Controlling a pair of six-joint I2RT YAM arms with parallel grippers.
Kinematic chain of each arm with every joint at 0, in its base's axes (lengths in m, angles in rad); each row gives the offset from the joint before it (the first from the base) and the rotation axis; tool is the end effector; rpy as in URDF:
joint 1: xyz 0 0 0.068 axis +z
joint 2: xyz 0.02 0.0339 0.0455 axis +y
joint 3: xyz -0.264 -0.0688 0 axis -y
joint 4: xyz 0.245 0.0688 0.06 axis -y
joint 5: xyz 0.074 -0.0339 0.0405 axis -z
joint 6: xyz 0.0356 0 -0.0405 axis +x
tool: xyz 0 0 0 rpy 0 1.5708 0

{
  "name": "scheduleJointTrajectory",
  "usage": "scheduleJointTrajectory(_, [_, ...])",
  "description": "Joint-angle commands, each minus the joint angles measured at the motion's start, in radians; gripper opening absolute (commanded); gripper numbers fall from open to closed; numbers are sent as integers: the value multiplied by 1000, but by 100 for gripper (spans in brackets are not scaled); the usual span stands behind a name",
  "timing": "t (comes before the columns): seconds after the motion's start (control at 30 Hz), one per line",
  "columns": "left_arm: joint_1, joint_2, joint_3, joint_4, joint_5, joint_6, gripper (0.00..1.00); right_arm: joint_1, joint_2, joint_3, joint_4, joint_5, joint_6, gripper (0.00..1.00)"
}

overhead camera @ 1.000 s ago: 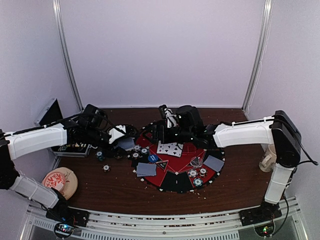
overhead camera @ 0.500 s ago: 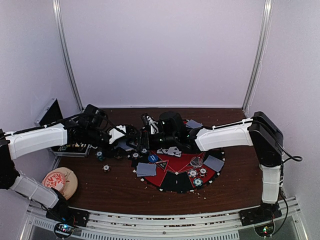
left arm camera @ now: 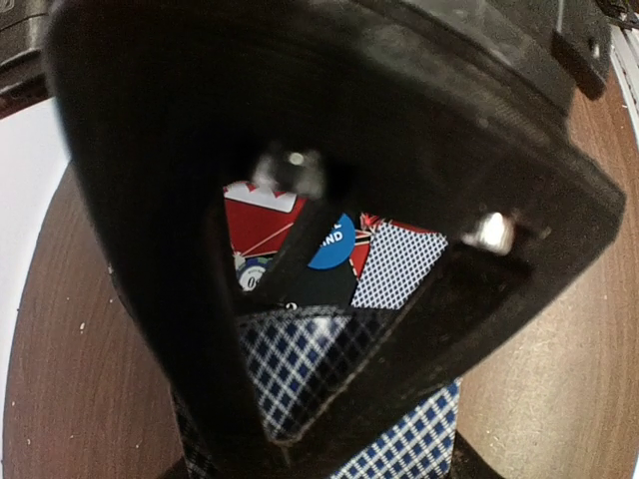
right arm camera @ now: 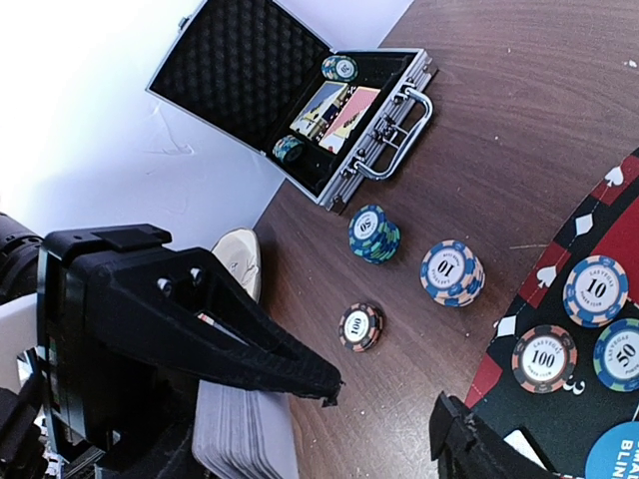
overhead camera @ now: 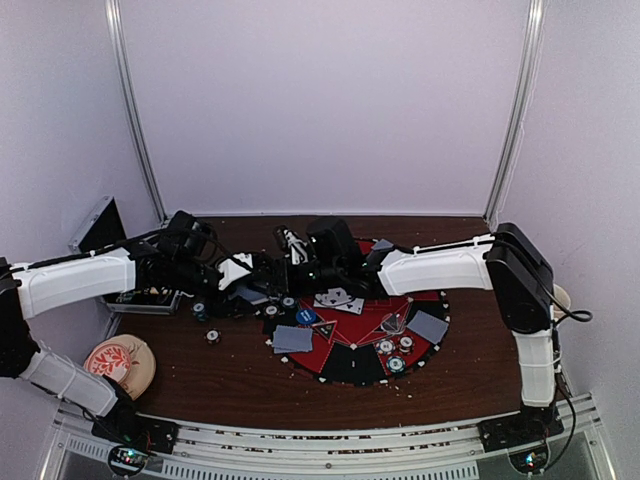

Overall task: Distribute texas hold em gaming equipment
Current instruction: Pick up the poker card from the face-down deck piles.

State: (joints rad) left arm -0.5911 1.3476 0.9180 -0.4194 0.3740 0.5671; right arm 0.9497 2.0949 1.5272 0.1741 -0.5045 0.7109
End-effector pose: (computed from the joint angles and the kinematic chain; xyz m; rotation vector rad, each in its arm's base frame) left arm 0.2253 -0.1669 0.2430 1.4491 1.9046 -0.4624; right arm 0.2700 0.4069 0.2206 -0.6495 2.1781 1.4932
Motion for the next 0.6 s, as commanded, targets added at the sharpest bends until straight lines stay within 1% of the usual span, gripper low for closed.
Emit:
scheduleJointTrajectory(0.0, [-5,11,1,34,10,2,54,5,15,12,-16,-26,-1,70])
scheduleJointTrajectory(0.1, [-6,16,2,34,11,4,54,5,24,24,-29,-34,-1,69])
scheduleJointTrajectory(0.17, [-7,14,1,34,12,4,54,5,31,35,-44,-36,-3,66])
scheduleJointTrajectory(0.27, [-7,10,0,34,15,5,54,3,39,51,-78,-24,-8,53])
scheduleJointTrajectory(0.37, [-7,11,1,26,14,8,54,-5,35,51,-101,-3,-9,46])
scheduleJointTrajectory(0.57, [-7,7,0,25,14,10,54,-29,-4,2,-119,29,-18,41])
